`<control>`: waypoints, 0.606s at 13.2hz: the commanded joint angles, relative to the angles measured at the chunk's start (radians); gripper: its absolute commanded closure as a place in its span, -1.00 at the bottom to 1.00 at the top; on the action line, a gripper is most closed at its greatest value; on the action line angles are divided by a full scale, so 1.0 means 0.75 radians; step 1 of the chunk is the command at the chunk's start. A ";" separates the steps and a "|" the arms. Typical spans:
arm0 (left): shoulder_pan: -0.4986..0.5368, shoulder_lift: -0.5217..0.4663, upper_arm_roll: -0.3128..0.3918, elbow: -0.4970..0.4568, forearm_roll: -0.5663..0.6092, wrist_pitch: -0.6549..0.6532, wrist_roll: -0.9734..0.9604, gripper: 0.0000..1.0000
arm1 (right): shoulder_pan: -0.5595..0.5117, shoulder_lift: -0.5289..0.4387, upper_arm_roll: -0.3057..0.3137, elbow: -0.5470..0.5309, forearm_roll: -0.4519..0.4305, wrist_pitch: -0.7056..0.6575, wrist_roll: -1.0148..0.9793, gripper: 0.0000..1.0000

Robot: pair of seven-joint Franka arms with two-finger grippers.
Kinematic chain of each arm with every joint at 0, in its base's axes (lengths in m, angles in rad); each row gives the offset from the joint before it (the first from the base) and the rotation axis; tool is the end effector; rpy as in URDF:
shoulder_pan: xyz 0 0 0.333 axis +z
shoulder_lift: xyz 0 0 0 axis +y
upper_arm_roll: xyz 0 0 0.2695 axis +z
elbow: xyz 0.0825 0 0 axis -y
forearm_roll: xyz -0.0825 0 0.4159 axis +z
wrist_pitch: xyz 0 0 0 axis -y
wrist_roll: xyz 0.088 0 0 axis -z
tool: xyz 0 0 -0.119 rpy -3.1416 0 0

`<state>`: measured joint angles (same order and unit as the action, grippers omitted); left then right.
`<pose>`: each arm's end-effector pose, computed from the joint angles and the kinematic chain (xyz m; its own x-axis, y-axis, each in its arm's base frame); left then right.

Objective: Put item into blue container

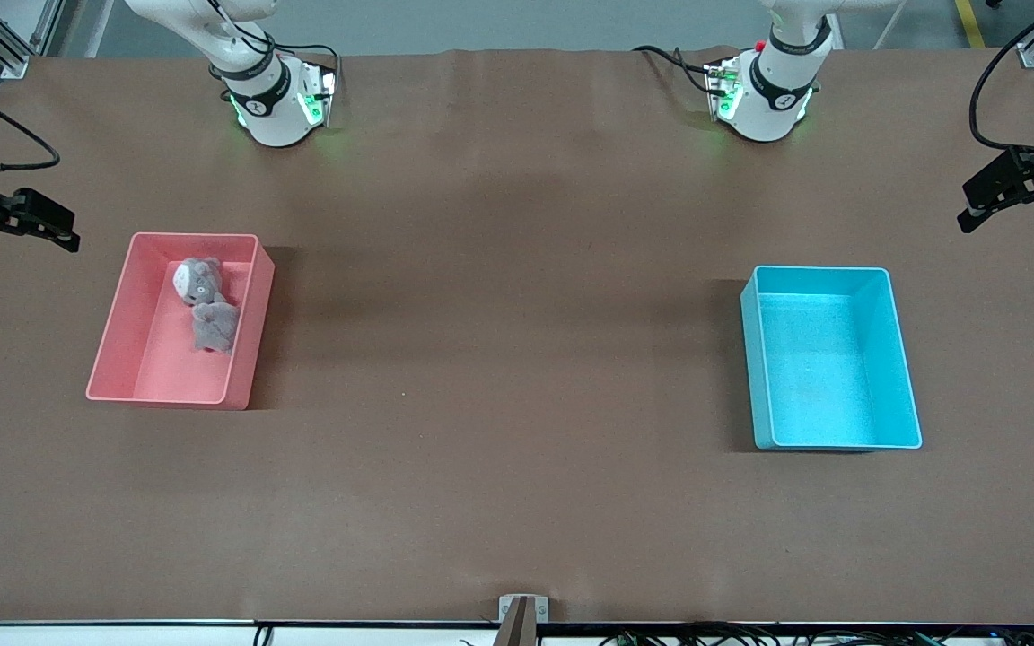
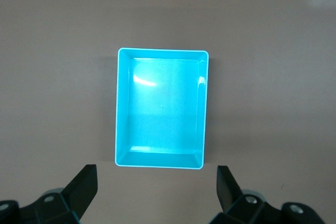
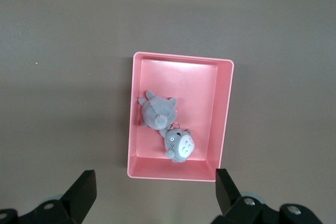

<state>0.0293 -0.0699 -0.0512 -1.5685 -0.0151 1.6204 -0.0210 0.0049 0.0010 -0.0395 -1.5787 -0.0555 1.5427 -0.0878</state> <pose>0.5740 -0.0152 0.6124 0.9926 -0.0003 0.1211 -0.0020 -0.9999 0.0140 0.5823 -0.0269 0.5592 0.9978 0.0515 -0.0417 0.0537 -0.9972 0.0521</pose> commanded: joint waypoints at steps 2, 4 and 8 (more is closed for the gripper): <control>0.006 -0.001 -0.005 0.019 -0.019 -0.023 0.018 -1.00 | 0.006 -0.102 -0.011 -0.135 0.045 0.062 -0.008 -1.00; 0.006 -0.001 -0.005 0.019 -0.019 -0.023 0.014 -1.00 | -0.006 -0.106 -0.013 -0.135 0.080 0.058 -0.008 -1.00; 0.006 -0.001 -0.005 0.019 -0.019 -0.023 0.016 -1.00 | -0.013 -0.108 -0.011 -0.135 0.090 0.062 -0.008 -1.00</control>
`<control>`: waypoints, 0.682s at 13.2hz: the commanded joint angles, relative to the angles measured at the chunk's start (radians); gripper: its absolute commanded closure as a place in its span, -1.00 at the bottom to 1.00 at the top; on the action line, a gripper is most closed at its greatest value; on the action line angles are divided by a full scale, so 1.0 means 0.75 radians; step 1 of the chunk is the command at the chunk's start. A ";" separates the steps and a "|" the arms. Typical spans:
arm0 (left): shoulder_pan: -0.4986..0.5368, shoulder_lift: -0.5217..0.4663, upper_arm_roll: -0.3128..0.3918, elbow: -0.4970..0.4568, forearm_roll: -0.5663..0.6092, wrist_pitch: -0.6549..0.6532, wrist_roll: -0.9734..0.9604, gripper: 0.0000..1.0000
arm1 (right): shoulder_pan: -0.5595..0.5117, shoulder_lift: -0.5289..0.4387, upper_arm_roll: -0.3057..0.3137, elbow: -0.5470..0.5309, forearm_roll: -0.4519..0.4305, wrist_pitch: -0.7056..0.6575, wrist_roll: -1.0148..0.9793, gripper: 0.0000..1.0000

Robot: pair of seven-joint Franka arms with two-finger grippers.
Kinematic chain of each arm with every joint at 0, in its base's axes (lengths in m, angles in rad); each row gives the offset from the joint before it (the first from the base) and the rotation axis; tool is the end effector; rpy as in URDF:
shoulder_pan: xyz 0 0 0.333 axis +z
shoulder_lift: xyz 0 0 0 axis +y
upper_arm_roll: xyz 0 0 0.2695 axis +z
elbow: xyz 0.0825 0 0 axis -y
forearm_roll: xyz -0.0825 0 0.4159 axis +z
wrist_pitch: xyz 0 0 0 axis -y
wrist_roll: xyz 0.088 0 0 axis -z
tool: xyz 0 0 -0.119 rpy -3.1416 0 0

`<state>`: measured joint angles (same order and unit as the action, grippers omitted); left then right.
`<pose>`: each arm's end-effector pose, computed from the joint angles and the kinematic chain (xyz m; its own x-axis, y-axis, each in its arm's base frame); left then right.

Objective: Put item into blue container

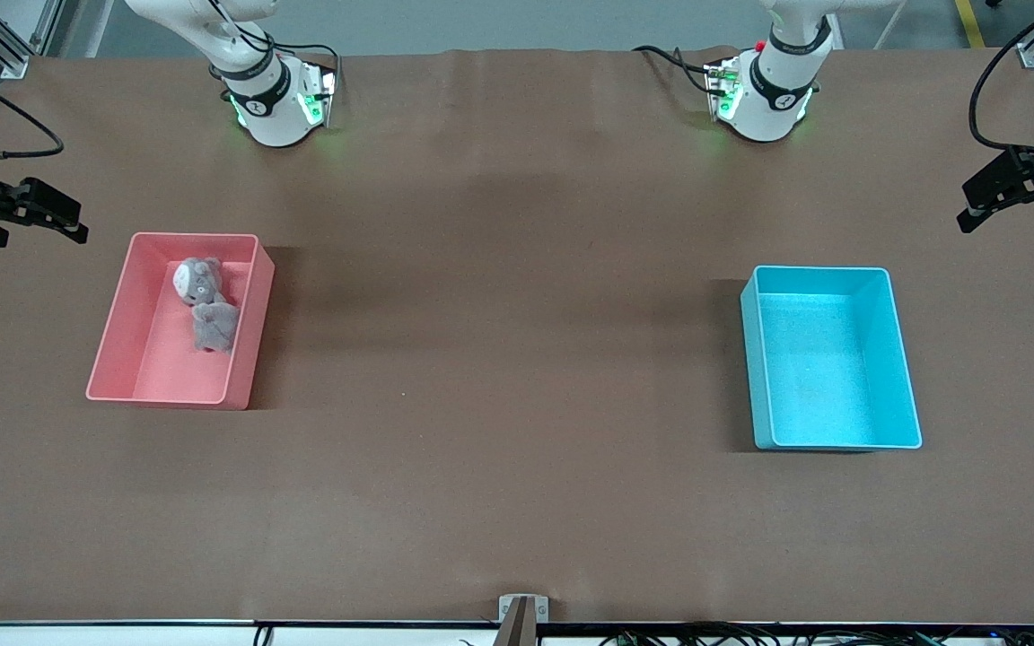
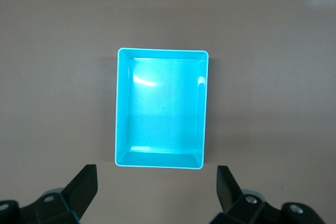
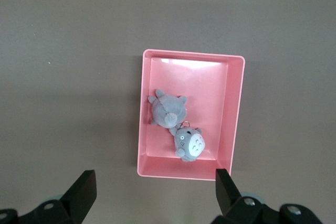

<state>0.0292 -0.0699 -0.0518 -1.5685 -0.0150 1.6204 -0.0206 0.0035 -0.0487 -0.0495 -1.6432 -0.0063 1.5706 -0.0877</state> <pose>0.5740 -0.0156 0.6124 0.9926 -0.0014 0.1211 -0.0031 -0.9999 0.0139 0.5715 -0.0276 0.5577 0.9988 0.0418 -0.0242 0.0419 -0.9991 0.0018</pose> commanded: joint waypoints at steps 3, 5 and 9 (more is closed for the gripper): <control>0.006 -0.001 -0.005 0.019 -0.017 -0.023 0.015 -1.00 | -0.009 -0.044 0.005 -0.047 0.039 0.027 -0.008 -1.00; 0.004 -0.001 -0.005 0.019 -0.017 -0.023 0.017 -1.00 | -0.011 -0.044 0.003 -0.047 0.043 0.025 -0.010 -1.00; 0.006 -0.001 -0.005 0.019 -0.019 -0.023 0.015 -1.00 | -0.007 -0.046 0.009 -0.047 0.047 0.006 0.010 -1.00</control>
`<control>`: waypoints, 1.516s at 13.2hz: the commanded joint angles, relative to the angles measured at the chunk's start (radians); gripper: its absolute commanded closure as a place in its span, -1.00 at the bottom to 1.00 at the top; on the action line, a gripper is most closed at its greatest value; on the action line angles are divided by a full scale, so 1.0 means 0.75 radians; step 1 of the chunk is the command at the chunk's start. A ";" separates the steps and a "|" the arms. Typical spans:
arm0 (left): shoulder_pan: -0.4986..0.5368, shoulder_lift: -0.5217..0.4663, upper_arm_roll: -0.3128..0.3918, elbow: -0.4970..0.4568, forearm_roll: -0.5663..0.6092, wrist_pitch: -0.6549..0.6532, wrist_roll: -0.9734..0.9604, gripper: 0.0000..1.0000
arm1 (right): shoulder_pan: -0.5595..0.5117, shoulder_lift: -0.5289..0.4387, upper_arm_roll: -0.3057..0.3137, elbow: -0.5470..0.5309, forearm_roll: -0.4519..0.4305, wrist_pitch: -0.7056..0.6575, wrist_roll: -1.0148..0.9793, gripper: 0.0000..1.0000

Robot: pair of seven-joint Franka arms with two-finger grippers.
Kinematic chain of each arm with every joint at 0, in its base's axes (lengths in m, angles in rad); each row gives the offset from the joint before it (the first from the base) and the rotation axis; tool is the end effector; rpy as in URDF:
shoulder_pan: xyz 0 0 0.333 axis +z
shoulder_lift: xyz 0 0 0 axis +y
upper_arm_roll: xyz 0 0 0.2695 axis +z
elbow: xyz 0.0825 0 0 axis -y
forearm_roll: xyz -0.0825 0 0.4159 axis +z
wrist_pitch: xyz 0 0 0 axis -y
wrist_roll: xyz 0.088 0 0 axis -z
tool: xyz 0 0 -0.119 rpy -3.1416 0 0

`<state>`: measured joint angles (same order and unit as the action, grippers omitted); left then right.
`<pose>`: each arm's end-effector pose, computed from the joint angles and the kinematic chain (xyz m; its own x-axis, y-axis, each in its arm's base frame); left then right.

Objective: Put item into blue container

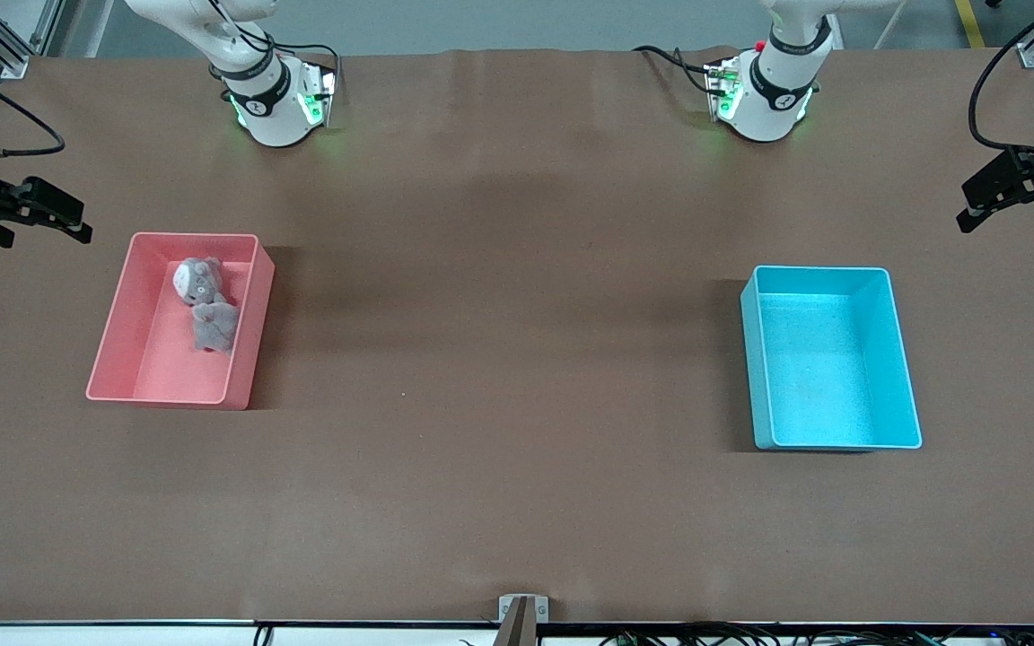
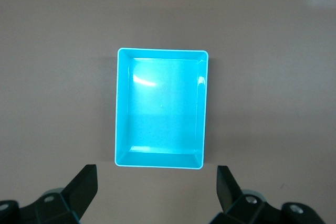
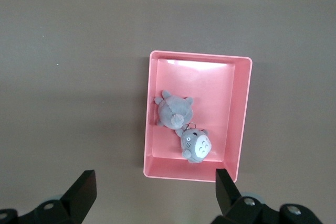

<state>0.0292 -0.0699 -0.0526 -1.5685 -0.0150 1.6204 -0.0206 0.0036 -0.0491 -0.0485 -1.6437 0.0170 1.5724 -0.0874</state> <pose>0.5740 -0.0161 0.6124 0.9926 -0.0022 0.1211 -0.0039 -0.9999 0.0138 0.5718 -0.0242 0.5579 0.9989 0.0426 -0.0205 0.0421 -0.9989 -0.0212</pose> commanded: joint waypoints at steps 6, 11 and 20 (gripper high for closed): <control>0.006 -0.003 -0.006 0.022 -0.017 -0.023 0.015 -1.00 | 0.018 -0.045 0.012 -0.046 0.029 -0.023 0.106 -1.00; 0.004 -0.005 -0.006 0.022 -0.017 -0.023 0.015 -1.00 | 0.020 -0.043 0.014 -0.038 0.031 -0.006 0.104 -1.00; 0.004 -0.003 -0.006 0.022 -0.019 -0.023 0.015 -1.00 | 0.016 -0.035 0.009 -0.015 0.014 0.012 0.088 -1.00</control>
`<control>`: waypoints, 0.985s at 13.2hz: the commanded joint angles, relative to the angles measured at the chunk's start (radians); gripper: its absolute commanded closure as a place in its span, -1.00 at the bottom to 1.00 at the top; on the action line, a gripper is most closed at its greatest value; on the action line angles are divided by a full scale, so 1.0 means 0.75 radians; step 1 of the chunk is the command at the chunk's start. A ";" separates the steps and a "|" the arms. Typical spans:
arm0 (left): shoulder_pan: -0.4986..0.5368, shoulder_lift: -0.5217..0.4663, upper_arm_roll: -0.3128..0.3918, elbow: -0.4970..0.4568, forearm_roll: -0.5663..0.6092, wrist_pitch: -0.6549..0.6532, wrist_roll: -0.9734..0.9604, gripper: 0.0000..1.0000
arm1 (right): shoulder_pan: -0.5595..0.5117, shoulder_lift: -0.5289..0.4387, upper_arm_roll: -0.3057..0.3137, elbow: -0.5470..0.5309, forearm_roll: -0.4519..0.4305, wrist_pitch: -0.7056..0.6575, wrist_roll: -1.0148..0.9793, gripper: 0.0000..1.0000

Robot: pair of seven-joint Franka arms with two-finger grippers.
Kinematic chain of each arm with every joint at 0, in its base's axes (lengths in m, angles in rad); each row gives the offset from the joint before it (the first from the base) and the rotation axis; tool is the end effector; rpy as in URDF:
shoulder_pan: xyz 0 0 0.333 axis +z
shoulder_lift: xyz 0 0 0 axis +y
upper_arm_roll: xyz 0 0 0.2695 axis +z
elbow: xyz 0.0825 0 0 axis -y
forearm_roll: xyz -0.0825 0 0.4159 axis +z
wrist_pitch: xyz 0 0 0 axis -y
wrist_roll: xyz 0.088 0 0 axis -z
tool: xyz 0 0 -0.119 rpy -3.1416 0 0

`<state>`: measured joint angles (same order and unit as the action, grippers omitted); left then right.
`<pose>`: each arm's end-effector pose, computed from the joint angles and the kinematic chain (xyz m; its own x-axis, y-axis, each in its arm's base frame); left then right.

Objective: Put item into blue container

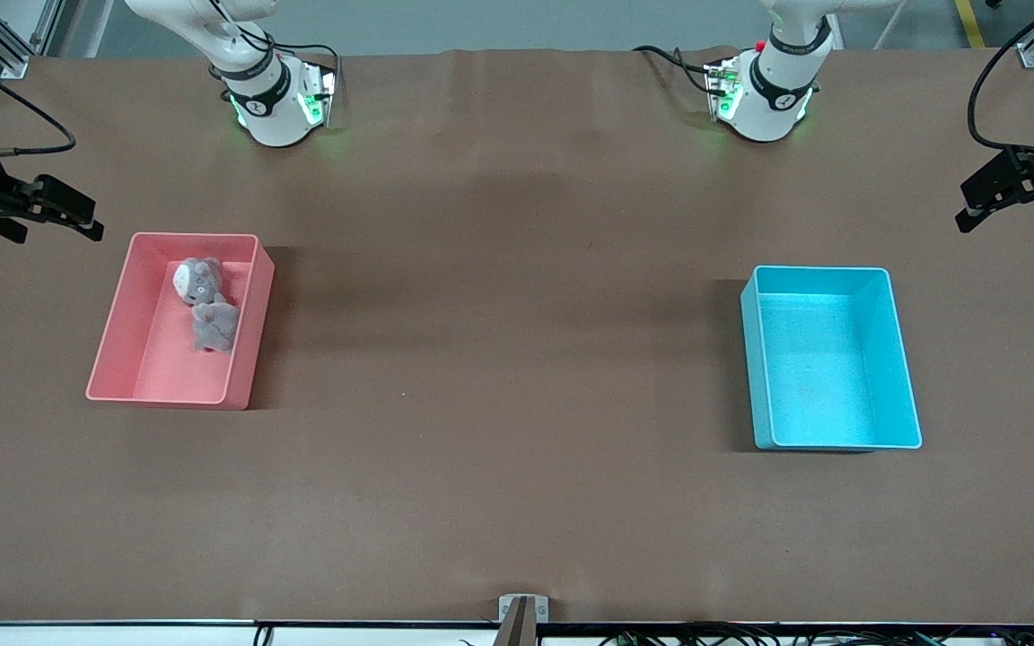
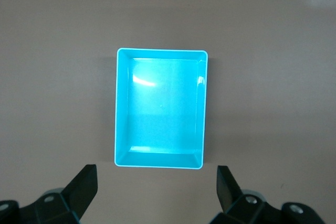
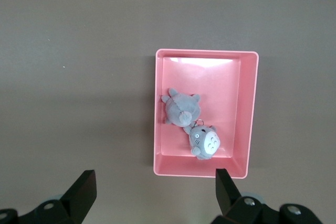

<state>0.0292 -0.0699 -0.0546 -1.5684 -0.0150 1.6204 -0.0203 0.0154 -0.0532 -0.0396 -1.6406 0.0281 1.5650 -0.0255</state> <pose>0.5739 -0.0173 0.6125 0.9926 -0.0045 0.1212 -0.0062 -0.9999 0.0136 0.5705 -0.0109 0.5612 0.9998 0.0016 -0.0217 0.0009 -0.9995 -0.0308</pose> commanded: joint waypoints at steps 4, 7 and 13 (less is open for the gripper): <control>0.006 -0.003 -0.003 0.021 -0.019 -0.023 0.017 -1.00 | 0.000 -0.029 -0.004 -0.023 -0.007 0.024 0.001 -1.00; 0.006 -0.003 -0.003 0.021 -0.019 -0.023 0.017 -1.00 | -0.002 -0.031 -0.002 -0.028 -0.033 0.014 -0.031 -1.00; 0.006 -0.003 -0.003 0.021 -0.019 -0.023 0.017 -1.00 | -0.012 0.040 -0.004 0.021 -0.050 0.018 -0.019 -1.00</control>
<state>0.0292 -0.0699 -0.0546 -1.5684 -0.0150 1.6204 -0.0203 0.0148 -0.0518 -0.0438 -1.6344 0.0079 1.5759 -0.0361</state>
